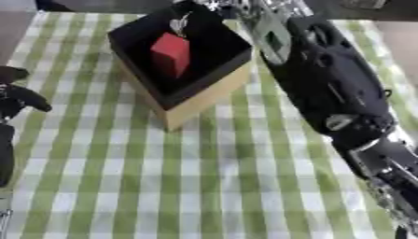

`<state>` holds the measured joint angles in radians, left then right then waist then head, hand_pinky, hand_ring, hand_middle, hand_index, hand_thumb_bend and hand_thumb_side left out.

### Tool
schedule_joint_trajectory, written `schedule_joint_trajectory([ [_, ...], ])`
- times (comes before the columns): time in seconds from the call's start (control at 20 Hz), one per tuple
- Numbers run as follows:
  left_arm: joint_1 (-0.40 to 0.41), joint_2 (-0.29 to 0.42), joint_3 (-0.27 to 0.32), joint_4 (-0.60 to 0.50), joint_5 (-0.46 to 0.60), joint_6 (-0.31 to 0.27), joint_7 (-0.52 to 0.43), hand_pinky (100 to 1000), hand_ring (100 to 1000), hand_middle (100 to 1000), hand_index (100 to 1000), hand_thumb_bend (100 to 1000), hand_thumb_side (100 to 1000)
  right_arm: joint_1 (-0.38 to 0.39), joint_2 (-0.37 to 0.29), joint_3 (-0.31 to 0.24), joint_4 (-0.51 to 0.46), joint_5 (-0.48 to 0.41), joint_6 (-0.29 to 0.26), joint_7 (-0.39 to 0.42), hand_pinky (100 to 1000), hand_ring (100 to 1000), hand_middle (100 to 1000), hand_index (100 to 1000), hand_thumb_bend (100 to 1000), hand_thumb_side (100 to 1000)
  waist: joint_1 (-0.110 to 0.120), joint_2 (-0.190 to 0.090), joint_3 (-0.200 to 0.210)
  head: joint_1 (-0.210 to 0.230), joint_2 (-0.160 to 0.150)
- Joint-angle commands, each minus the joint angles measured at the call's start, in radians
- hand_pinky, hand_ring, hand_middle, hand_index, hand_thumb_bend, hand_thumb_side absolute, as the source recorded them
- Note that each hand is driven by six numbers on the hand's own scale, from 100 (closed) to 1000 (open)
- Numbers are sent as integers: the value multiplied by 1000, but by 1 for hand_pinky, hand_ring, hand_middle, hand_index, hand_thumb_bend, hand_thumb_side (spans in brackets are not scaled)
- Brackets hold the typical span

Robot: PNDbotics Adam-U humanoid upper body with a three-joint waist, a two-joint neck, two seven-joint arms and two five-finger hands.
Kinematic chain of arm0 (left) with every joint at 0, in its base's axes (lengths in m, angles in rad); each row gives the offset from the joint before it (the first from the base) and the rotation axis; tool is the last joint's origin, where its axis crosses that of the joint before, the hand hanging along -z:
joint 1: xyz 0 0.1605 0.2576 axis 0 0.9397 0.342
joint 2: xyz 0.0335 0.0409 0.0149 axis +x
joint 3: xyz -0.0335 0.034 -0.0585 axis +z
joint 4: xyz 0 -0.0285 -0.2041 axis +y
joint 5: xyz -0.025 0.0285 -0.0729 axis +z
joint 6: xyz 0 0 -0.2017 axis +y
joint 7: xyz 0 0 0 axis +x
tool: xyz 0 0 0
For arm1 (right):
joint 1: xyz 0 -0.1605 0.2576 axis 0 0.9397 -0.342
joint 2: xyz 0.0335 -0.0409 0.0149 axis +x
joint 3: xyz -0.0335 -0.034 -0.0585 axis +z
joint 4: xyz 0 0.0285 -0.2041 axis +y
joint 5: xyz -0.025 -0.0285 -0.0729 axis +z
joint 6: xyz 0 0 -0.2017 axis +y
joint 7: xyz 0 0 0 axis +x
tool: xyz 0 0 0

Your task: Pick up objects on the table and place them in the box.

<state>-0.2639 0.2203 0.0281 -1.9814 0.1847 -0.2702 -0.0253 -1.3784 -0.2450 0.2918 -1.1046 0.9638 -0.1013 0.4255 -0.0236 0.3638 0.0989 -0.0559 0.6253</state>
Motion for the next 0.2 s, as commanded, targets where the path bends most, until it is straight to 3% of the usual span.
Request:
schedule_joint_trajectory([
  [0.05, -5, 9, 10, -19, 0, -2, 9, 489, 513, 634, 671, 100, 759, 6, -73, 7, -98, -55, -30, -30, 823, 918, 693, 853, 100, 417, 7, -29, -5, 15, 12],
  [0.2, -4, 9, 13, -19, -1, -4, 13, 489, 513, 634, 672, 100, 759, 56, -124, 15, -173, -101, -70, -72, 820, 912, 687, 838, 100, 419, 11, -31, -14, 26, 15],
])
